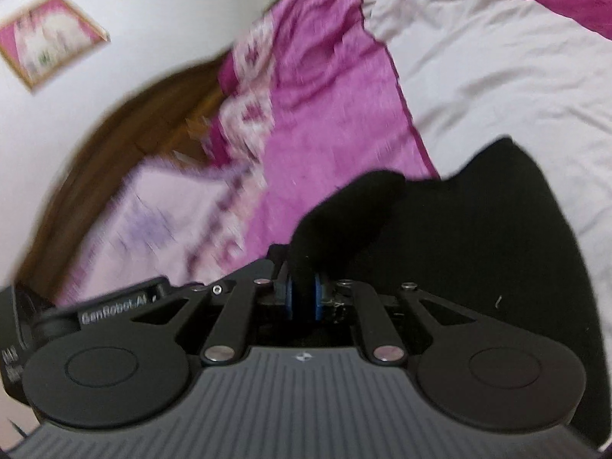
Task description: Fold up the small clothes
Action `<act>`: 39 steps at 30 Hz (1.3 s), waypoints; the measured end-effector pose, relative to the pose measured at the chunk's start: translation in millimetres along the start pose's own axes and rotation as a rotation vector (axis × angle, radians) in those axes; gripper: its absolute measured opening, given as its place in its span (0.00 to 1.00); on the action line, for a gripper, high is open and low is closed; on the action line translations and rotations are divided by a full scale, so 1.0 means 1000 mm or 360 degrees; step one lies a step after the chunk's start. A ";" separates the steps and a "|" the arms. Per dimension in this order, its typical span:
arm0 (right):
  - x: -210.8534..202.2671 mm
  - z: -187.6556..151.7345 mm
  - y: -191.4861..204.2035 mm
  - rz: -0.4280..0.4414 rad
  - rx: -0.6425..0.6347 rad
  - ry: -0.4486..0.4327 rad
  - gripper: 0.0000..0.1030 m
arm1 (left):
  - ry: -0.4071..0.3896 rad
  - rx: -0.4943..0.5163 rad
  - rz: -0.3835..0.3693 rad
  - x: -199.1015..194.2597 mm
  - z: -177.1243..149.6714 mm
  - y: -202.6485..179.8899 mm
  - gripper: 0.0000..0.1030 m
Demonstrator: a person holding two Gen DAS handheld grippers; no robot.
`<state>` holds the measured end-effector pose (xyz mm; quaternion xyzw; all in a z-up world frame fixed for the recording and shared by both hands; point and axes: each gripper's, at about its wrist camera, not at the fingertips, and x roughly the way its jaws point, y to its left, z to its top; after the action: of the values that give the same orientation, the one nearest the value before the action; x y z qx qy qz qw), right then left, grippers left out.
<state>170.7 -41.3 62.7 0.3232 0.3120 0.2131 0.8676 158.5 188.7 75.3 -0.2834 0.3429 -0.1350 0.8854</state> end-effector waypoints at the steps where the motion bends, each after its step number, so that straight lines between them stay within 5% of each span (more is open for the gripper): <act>1: 0.005 -0.006 0.003 -0.0033 -0.0053 0.0018 0.18 | 0.0008 -0.0036 0.0012 0.001 -0.001 0.007 0.10; 7: -0.002 -0.020 0.009 -0.0014 -0.0232 0.0068 0.49 | 0.0006 -0.0143 -0.0011 -0.005 0.002 0.022 0.11; 9: -0.015 -0.017 0.006 0.0017 -0.0252 0.0063 0.53 | -0.0003 -0.0131 -0.0016 -0.008 0.005 0.017 0.24; 11: -0.029 -0.015 0.002 0.0045 -0.0263 0.0050 0.55 | -0.0032 -0.0108 -0.0016 -0.008 0.008 0.009 0.66; 13: -0.046 -0.013 -0.004 0.0060 -0.0254 0.0018 0.55 | -0.0049 -0.0079 -0.0011 -0.005 0.010 0.001 0.75; 19: -0.081 -0.005 -0.032 -0.0055 -0.0205 -0.0053 0.57 | 0.0025 -0.0159 0.0049 0.026 0.018 -0.004 0.75; 26: -0.091 -0.002 -0.057 -0.0081 -0.0168 -0.0037 0.57 | -0.0002 0.0032 0.0281 0.041 0.030 -0.017 0.75; 33: -0.080 0.029 -0.044 -0.0077 -0.0229 -0.0057 0.57 | 0.0156 -0.0120 0.0131 0.062 0.031 -0.009 0.75; 39: -0.055 0.043 -0.047 -0.0144 -0.0287 -0.0017 0.57 | 0.0173 -0.0285 -0.0164 0.059 0.025 -0.010 0.75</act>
<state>168.6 -124.2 77.5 0.2306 0.3011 0.1992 0.9036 218.1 165.3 65.0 -0.3709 0.3862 -0.1643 0.8284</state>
